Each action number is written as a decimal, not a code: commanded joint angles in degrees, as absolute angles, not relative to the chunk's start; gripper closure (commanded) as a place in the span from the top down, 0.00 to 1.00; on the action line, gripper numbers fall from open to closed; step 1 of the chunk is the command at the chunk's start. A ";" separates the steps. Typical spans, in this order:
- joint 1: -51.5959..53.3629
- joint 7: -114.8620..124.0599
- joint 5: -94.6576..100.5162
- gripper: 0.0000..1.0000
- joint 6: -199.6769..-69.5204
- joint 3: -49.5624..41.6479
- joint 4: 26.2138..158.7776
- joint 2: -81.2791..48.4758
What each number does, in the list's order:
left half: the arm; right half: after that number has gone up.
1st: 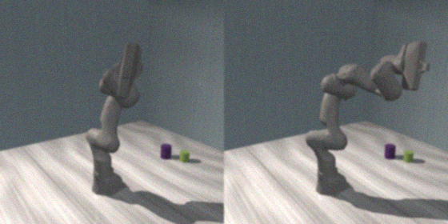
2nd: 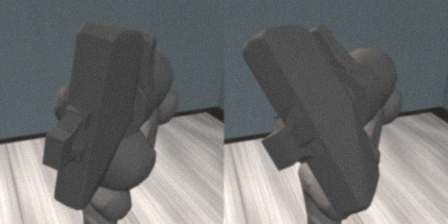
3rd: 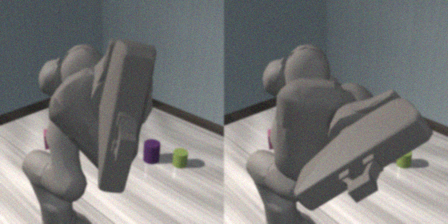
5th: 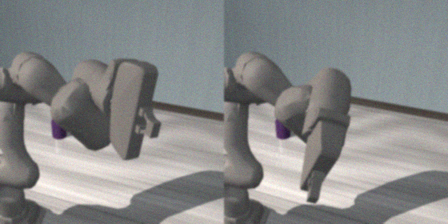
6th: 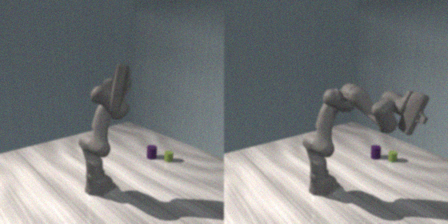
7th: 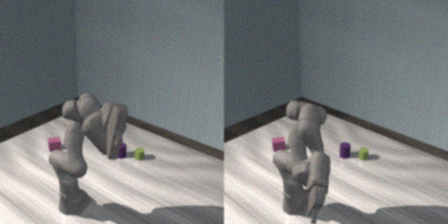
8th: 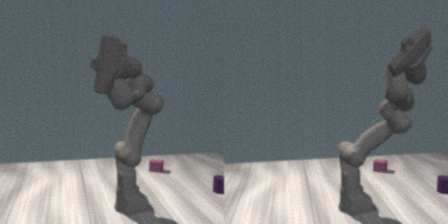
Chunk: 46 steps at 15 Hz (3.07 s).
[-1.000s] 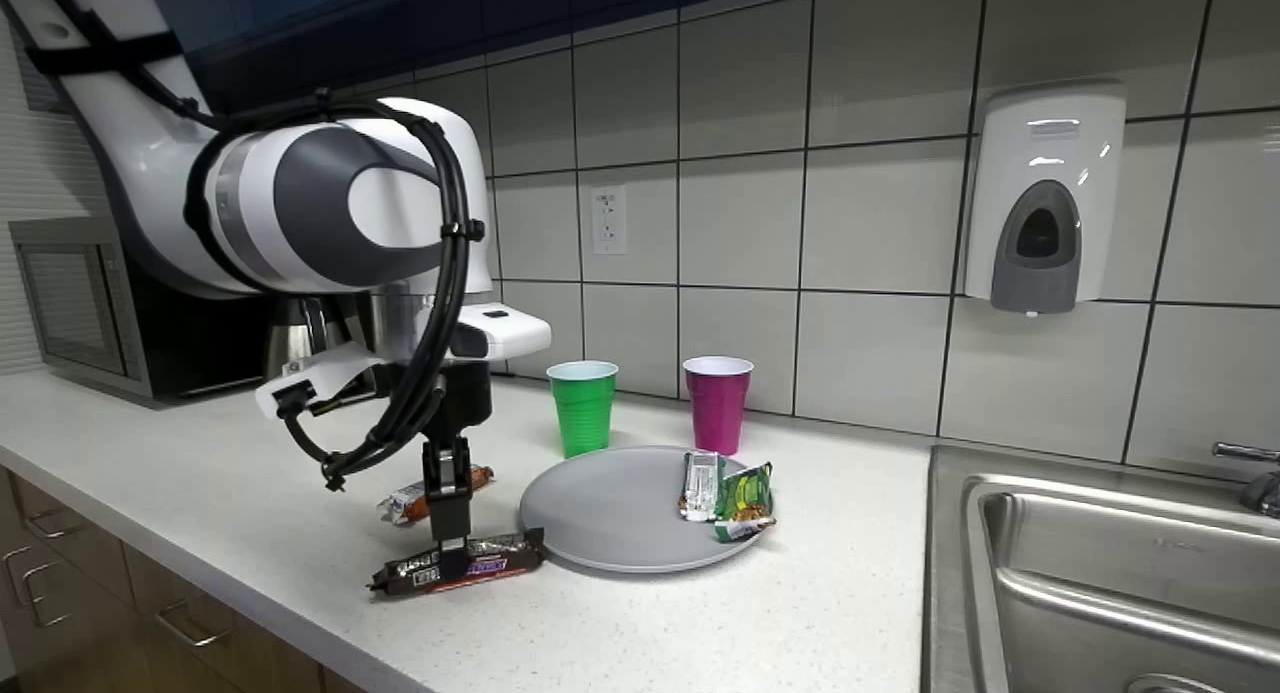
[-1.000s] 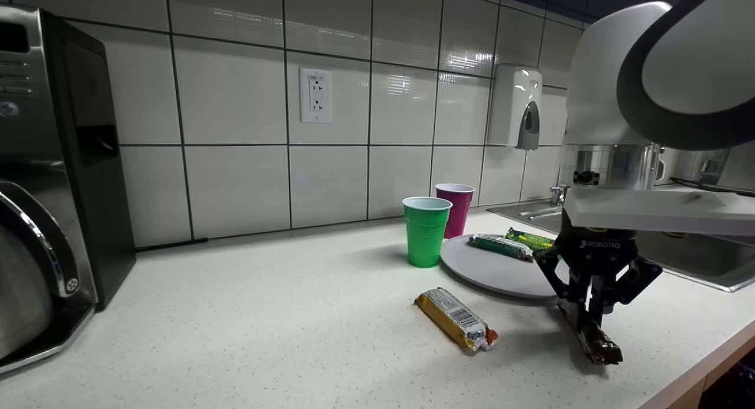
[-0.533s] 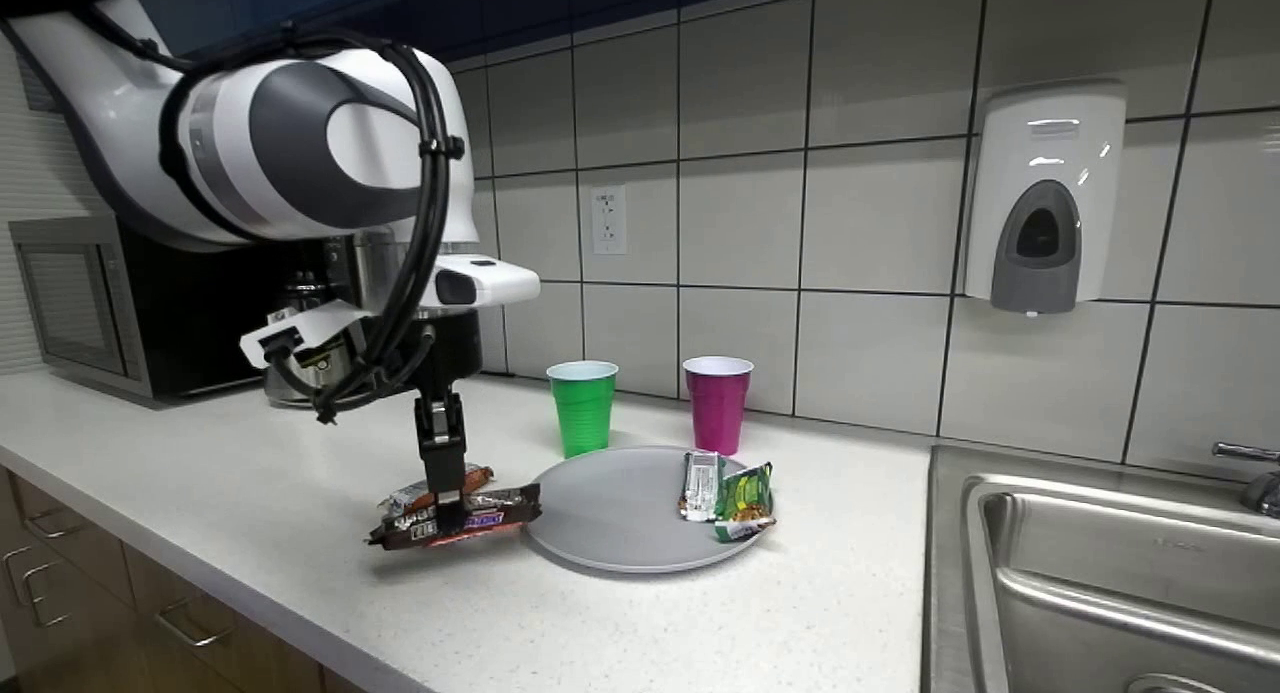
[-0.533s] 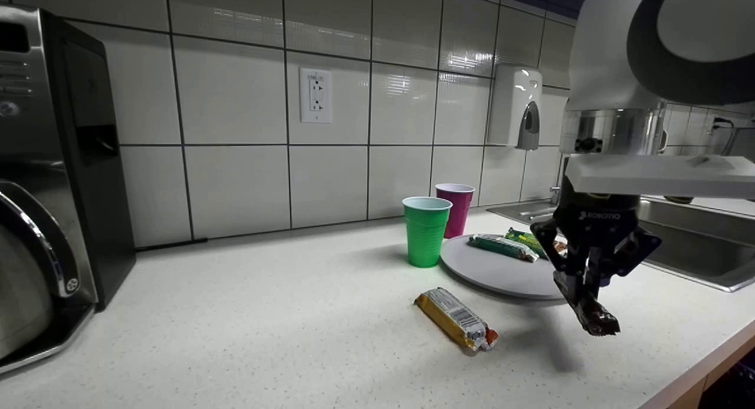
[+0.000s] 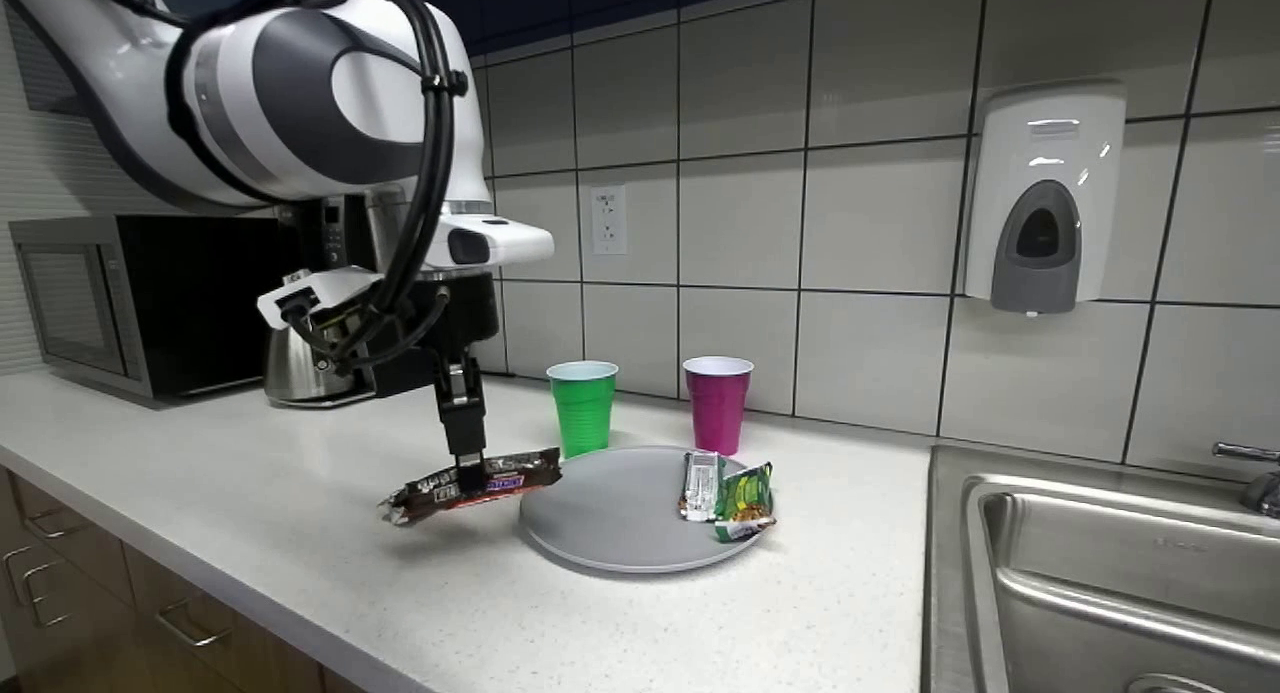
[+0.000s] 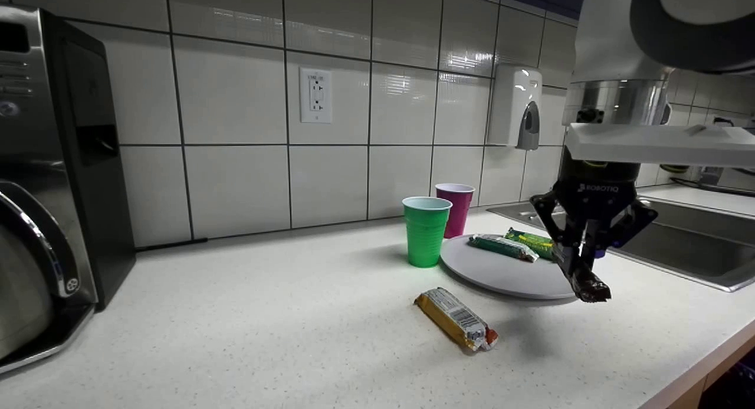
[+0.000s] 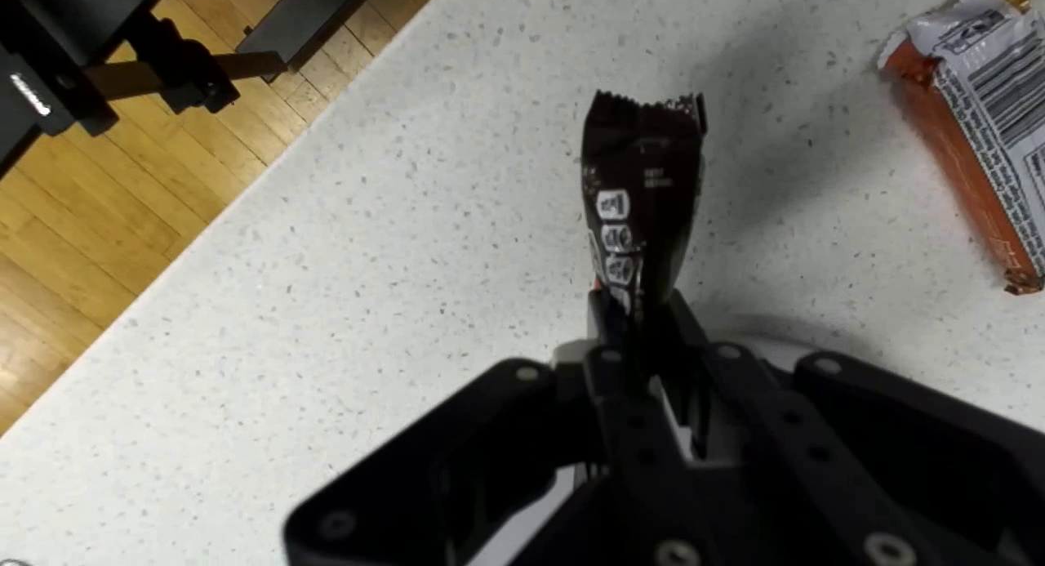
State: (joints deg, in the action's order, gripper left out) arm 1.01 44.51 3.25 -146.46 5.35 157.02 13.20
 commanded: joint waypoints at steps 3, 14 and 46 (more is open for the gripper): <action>-1.77 46.34 4.58 0.04 -144.68 6.09 152.09 9.48; -1.60 56.36 10.68 0.04 -146.57 1.20 141.90 -5.26; 2.34 55.25 8.80 0.83 -146.77 -2.06 139.30 -8.56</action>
